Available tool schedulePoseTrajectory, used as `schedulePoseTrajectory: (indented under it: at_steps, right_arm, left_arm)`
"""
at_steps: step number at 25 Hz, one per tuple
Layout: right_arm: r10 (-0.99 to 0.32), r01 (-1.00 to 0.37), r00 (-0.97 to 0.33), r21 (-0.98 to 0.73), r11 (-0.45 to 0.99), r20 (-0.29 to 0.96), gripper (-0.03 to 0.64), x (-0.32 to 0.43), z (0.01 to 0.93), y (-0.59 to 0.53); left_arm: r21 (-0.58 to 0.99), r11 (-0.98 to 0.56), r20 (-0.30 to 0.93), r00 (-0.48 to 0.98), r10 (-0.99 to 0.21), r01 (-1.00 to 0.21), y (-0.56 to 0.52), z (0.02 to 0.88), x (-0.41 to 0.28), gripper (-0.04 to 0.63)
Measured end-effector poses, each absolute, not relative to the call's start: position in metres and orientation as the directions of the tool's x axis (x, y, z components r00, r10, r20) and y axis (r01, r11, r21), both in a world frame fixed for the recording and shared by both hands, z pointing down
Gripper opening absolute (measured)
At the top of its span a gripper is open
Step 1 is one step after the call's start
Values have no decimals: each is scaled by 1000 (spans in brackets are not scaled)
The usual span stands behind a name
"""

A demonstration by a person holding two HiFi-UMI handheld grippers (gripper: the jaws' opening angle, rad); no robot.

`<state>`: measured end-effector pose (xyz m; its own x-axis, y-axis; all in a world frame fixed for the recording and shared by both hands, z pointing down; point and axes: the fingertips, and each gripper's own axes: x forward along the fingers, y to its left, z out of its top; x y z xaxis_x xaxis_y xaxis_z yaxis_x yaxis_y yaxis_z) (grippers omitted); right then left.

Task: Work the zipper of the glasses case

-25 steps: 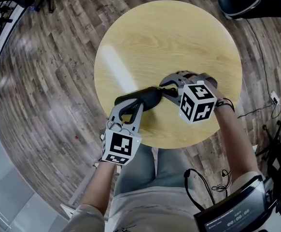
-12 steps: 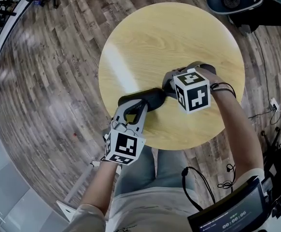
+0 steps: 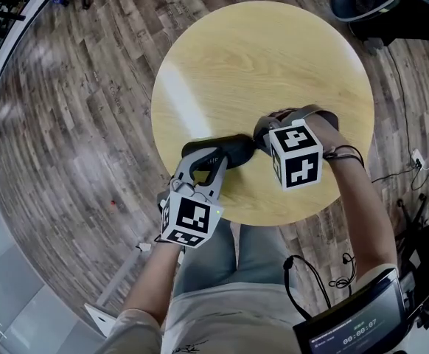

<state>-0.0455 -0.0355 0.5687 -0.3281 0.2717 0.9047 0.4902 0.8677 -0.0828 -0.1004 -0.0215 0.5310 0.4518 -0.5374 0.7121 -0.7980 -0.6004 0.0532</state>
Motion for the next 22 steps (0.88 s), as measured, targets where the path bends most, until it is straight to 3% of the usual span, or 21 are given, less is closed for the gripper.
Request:
schedulePoseTrajectory:
  at_steps: [9, 22]
  right_arm:
    - [174, 180, -444, -103, 978, 879, 1, -40, 569, -15]
    - [-40, -203, -573, -94, 975, 819, 2, -58, 572, 13]
  left_arm:
    - [70, -612, 717, 466, -518, -788, -21, 531, -101, 44]
    - [59, -620, 725, 461, -512, -782, -22, 531, -101, 44]
